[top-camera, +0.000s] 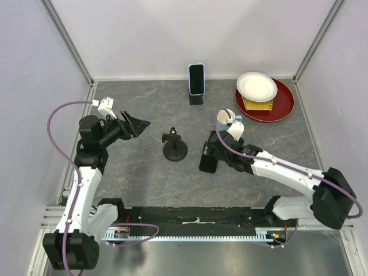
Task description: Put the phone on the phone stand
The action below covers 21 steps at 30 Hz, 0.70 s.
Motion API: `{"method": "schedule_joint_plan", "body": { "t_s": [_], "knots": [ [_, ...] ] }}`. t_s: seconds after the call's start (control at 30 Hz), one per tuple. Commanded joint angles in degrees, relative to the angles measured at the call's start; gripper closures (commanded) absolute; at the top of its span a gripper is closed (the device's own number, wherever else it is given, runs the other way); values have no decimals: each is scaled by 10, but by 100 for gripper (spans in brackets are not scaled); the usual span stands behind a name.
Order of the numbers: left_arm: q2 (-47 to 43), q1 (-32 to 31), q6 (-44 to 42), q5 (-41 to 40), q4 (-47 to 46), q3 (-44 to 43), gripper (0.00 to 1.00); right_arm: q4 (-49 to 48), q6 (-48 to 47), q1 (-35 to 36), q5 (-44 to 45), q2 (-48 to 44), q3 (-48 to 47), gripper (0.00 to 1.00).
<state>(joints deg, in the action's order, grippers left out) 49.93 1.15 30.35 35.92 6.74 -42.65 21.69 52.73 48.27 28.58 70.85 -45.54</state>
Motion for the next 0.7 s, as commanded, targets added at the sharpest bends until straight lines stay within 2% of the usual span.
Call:
{"method": "schedule_joint_plan", "body": {
  "t_s": [0.0,0.4,0.67],
  "knots": [
    [0,0,-21,-11,-19,-1,19,50,60,2,34,52,-59,2],
    [13,0,-27,-13,-11,-6,19,49,108,1,32,227,-144,2],
    [14,-1,-28,-12,-11,-7,20,58,128,1,39,299,-157,2]
  ]
}}
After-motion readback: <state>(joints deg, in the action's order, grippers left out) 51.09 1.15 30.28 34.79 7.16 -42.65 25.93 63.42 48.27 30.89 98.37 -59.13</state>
